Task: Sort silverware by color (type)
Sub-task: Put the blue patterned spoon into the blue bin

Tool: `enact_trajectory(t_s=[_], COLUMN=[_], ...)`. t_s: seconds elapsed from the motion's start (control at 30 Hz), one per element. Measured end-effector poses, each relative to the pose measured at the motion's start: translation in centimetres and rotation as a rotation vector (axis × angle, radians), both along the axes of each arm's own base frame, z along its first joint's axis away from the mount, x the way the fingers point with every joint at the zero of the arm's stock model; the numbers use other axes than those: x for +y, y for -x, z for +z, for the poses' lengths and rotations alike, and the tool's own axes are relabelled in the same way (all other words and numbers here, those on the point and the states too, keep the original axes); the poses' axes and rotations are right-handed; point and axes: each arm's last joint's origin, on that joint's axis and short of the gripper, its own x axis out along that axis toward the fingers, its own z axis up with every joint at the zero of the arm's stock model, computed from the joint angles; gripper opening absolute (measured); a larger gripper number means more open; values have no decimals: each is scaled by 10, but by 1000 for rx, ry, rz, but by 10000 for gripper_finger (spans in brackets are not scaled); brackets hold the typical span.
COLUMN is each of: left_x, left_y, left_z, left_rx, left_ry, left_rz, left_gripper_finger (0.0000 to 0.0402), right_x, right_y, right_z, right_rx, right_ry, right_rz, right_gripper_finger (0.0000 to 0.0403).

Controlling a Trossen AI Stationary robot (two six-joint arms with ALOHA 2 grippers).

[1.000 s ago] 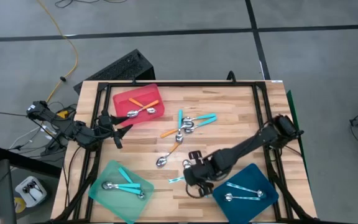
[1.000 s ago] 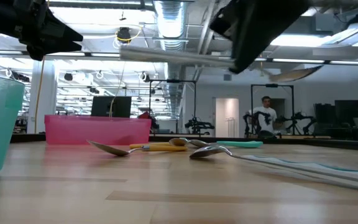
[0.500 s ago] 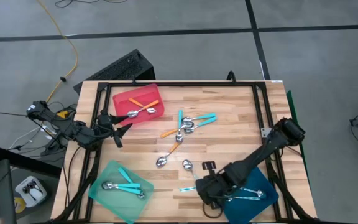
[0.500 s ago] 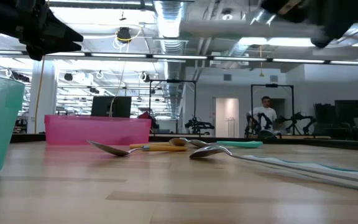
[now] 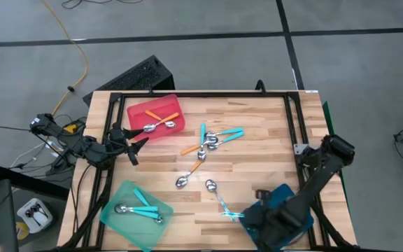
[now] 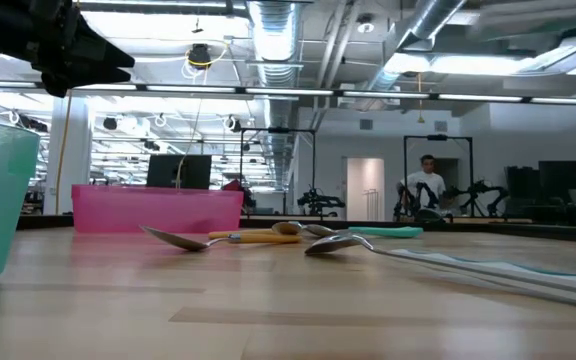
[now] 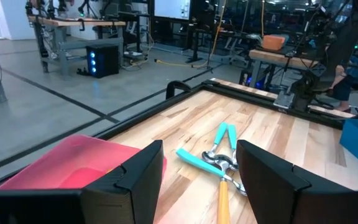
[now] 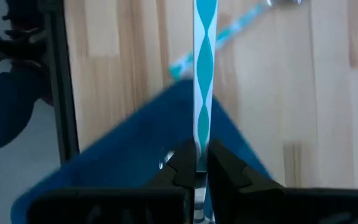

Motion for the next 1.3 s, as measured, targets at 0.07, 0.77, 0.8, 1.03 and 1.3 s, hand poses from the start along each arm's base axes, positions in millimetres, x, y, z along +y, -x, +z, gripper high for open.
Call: enact_trajectory(t_s=[0.07, 0.77, 0.8, 1.03, 1.3], left_x=[0, 1, 1, 2, 2], left_y=[0, 1, 1, 1, 2], left_z=[0, 1, 1, 1, 1], left_rx=[-3, 1, 1, 2, -8], left_ry=[0, -23, -23, -37, -30], left_rz=[0, 49, 49, 75, 97], left_gripper_finger=[190, 190, 190, 190, 190], right_x=[6, 13, 14, 15, 12], right_y=[14, 61, 63, 84, 85], right_z=[1, -19, -21, -17, -41], right_rx=[16, 130, 134, 92, 130], right_ry=[1, 55, 47, -23, -35], right_rz=[-42, -182, -186, -159, -3], right_gripper_finger=[45, 45, 45, 45, 44])
